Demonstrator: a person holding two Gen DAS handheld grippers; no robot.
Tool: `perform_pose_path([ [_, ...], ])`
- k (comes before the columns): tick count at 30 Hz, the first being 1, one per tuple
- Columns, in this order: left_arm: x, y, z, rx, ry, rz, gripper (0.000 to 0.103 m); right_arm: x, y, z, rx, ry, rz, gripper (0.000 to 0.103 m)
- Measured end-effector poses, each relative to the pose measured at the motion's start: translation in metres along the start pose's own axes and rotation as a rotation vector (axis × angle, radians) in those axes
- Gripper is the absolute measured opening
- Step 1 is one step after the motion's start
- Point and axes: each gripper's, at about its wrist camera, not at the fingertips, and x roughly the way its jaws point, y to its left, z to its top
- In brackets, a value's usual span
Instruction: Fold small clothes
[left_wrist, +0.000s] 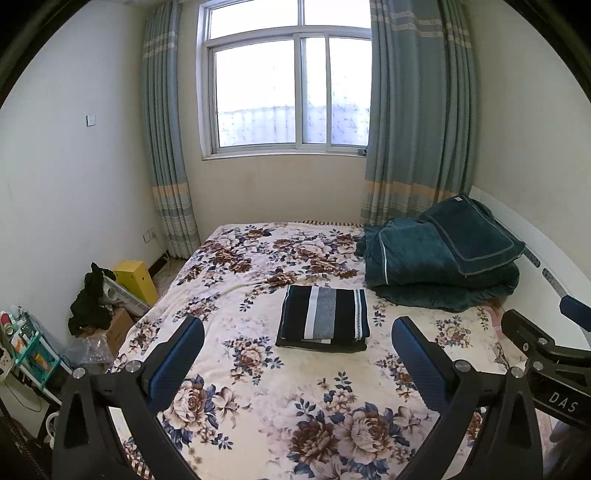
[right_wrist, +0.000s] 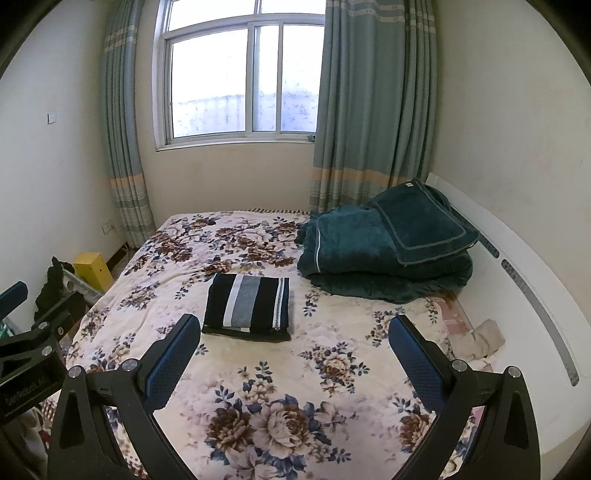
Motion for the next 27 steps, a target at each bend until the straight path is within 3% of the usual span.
perform_pose_path([
  [27,-0.014,-0.006,-0.002,-0.007,-0.012,0.019,0.103,-0.002,0.008,-0.003,-0.002,-0.006,-0.002,0.103],
])
